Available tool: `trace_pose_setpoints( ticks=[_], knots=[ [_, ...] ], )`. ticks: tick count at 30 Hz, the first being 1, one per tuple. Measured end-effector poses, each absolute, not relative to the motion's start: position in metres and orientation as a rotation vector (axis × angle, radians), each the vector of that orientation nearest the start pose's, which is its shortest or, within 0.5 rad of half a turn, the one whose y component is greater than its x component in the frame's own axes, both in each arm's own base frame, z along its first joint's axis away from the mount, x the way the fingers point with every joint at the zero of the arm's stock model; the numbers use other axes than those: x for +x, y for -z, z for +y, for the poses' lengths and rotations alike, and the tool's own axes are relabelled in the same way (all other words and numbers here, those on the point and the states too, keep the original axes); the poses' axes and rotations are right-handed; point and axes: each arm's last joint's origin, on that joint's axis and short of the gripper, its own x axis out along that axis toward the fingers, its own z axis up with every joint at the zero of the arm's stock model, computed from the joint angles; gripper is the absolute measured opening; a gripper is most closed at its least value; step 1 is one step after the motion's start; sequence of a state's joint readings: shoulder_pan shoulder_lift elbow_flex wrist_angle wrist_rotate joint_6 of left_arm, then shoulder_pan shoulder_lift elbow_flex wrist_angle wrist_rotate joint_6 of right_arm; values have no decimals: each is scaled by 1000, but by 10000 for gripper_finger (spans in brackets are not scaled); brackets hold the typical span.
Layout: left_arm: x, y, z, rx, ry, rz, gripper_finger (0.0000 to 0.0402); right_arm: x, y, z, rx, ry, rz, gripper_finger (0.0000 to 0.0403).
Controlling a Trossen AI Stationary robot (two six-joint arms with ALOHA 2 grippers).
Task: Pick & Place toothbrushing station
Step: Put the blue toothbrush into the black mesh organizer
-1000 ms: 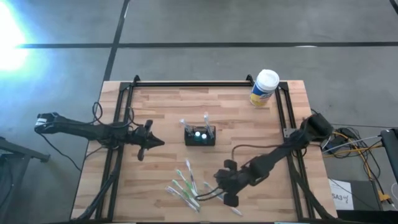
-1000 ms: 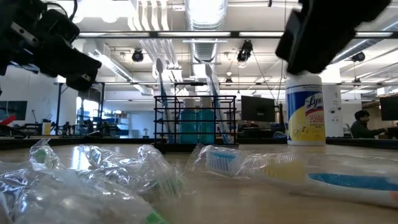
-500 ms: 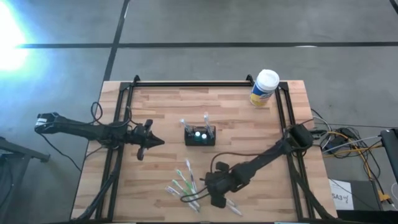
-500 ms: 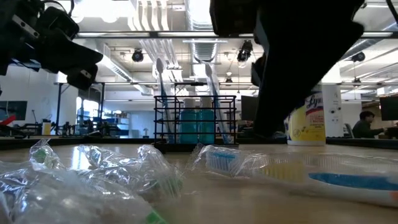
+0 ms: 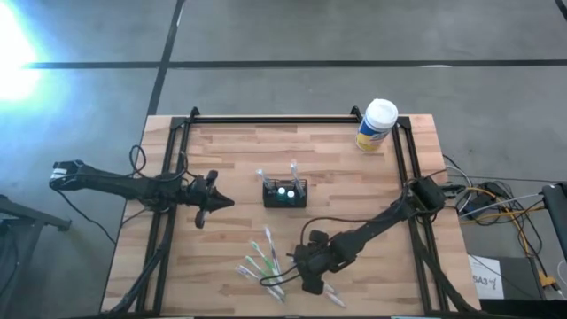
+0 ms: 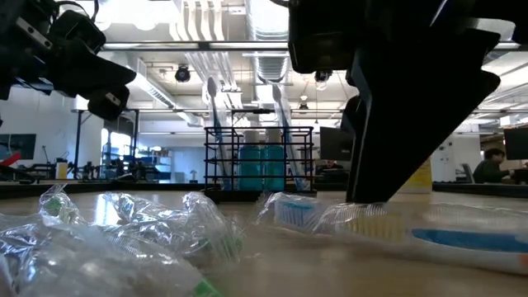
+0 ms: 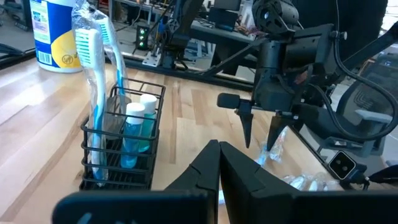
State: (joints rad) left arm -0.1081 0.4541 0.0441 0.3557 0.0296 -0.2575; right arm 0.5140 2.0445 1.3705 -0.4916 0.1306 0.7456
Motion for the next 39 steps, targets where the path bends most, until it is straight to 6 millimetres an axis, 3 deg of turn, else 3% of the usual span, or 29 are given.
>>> trace_pose_setpoints(
  ticks=[7,14,32,35,39],
  knots=[
    [127,-171,-15,-260,130,71,13,351,-135,194,284,102,1174,166],
    [127,-172,-15,-260,130,70,13,337,-126,183,200,226,1237,108],
    [127,-172,-15,-262,130,70,13,336,-134,176,25,223,1235,13],
    [127,-172,-15,-262,130,69,13,337,-143,173,-22,259,1176,10],
    [127,-174,-15,-263,133,45,13,336,-182,169,-39,267,1015,8]
  ],
)
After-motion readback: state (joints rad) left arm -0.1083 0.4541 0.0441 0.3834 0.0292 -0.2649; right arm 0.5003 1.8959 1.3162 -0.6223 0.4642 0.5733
